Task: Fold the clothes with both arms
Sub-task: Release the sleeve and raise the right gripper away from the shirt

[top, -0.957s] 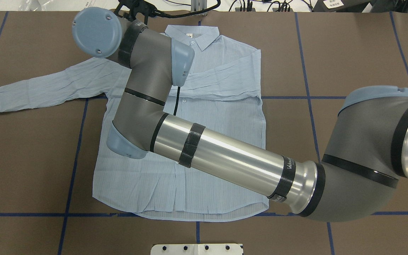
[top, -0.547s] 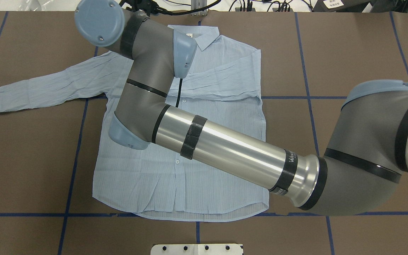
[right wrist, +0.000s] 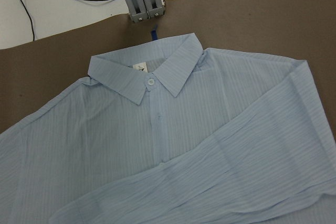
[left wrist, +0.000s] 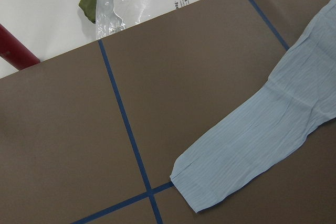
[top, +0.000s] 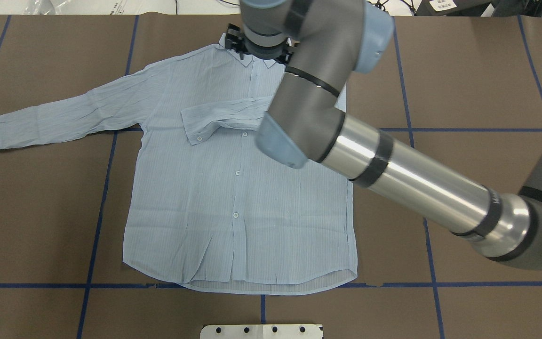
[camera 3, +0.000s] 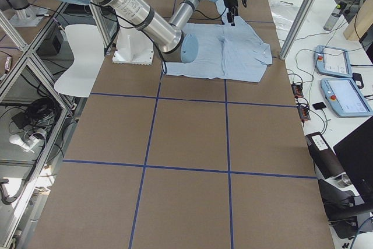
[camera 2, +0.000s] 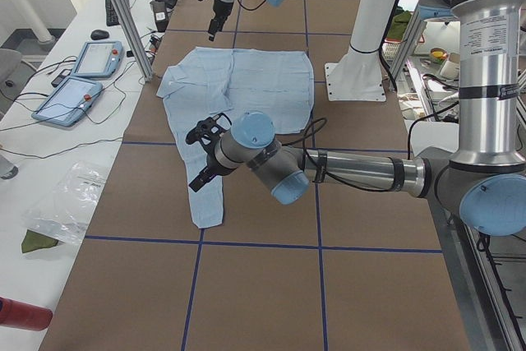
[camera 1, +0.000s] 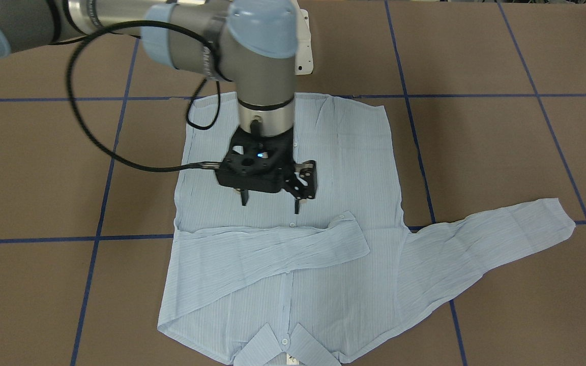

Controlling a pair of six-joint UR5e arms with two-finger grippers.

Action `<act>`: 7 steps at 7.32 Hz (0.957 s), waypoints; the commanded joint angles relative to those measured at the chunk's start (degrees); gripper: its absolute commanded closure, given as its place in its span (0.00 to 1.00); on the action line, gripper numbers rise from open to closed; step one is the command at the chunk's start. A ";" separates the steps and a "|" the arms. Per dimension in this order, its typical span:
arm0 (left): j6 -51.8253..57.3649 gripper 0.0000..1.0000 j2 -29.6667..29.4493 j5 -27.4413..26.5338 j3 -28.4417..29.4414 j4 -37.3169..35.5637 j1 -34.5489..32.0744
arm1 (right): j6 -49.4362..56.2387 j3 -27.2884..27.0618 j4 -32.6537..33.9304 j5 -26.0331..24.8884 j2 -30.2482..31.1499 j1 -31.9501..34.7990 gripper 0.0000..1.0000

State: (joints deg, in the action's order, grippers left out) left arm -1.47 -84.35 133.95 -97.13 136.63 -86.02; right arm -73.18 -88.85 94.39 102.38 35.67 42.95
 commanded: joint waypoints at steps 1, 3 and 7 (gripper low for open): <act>-5.42 0.00 0.24 -0.27 5.54 7.74 2.68 | 16.94 -19.02 0.45 9.02 19.27 8.34 0.00; -16.30 0.00 0.68 -3.06 15.95 23.43 8.37 | 31.27 -26.96 -0.17 15.63 33.17 15.63 0.00; -43.90 0.19 -3.25 -15.61 24.94 34.81 17.80 | 44.07 -25.50 -21.34 28.38 54.12 27.34 0.00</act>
State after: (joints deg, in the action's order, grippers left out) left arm -36.40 -85.60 122.45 -75.71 167.90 -69.96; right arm -32.11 -114.64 77.07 126.98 84.90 66.81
